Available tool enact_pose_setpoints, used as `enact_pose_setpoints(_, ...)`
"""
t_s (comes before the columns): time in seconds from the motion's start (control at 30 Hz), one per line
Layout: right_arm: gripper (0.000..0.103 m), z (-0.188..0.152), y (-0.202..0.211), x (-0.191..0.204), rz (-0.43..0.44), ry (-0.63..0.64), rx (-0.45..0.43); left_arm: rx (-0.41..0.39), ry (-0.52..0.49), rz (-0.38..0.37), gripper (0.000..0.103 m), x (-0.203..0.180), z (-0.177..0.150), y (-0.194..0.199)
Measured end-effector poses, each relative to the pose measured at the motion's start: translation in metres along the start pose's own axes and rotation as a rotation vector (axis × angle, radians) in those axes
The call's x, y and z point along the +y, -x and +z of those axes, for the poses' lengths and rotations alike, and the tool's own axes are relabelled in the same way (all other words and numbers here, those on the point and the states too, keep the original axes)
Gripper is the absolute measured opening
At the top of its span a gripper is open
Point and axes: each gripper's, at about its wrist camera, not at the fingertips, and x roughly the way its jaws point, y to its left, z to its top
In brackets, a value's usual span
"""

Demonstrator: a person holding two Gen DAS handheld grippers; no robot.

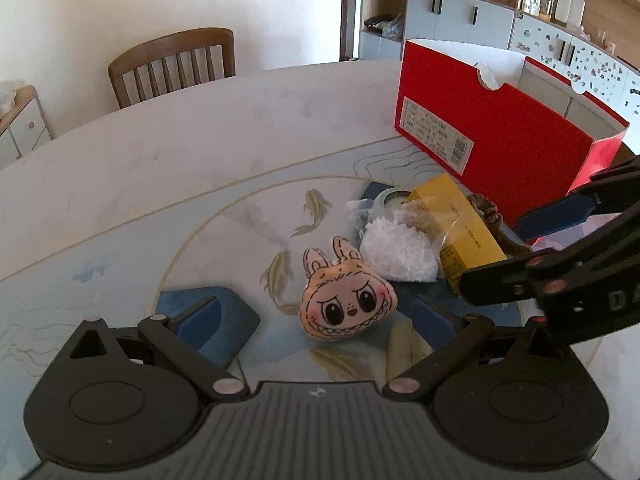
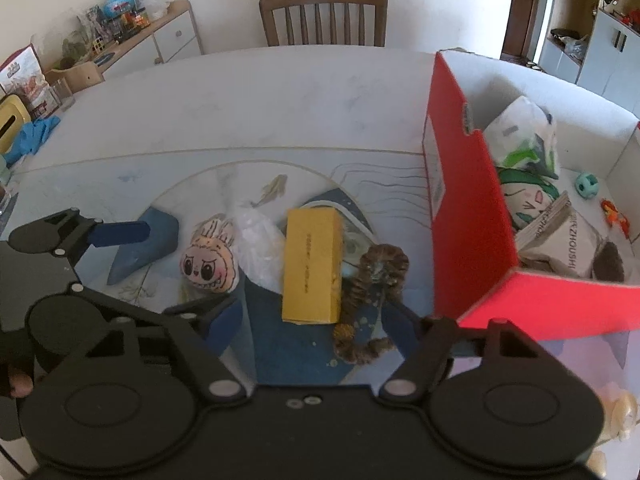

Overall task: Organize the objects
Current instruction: 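Grasp the pink bunny plush with left tool while right tool grasps the yellow box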

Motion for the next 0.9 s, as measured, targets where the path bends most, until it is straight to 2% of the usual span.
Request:
enact_pose_setpoints(0.17,0.059,0.005,-0.008,-0.001,0.002,-0.006,0.014,-0.016,-0.01,-0.008,0.1,-0.002,0.002,-0.001)
enact_pose_setpoints(0.23,0.053,0.007,-0.01,0.0,-0.007,-0.006,0.019,-0.019,-0.012,-0.015,0.094,-0.003,0.003,-0.001)
enact_pose_setpoints(0.37,0.048,0.01,-0.014,-0.001,-0.002,-0.017,0.028,-0.019,-0.012,-0.023,0.085,-0.002,0.006,-0.002)
enact_pose_setpoints(0.63,0.032,0.011,-0.018,0.001,-0.003,-0.013,0.037,0.002,0.0,-0.07,0.05,0.001,0.007,-0.002)
enact_pose_setpoints(0.9,0.029,0.011,-0.011,-0.001,0.013,-0.038,0.032,0.022,0.036,-0.082,0.046,0.006,0.009,0.005)
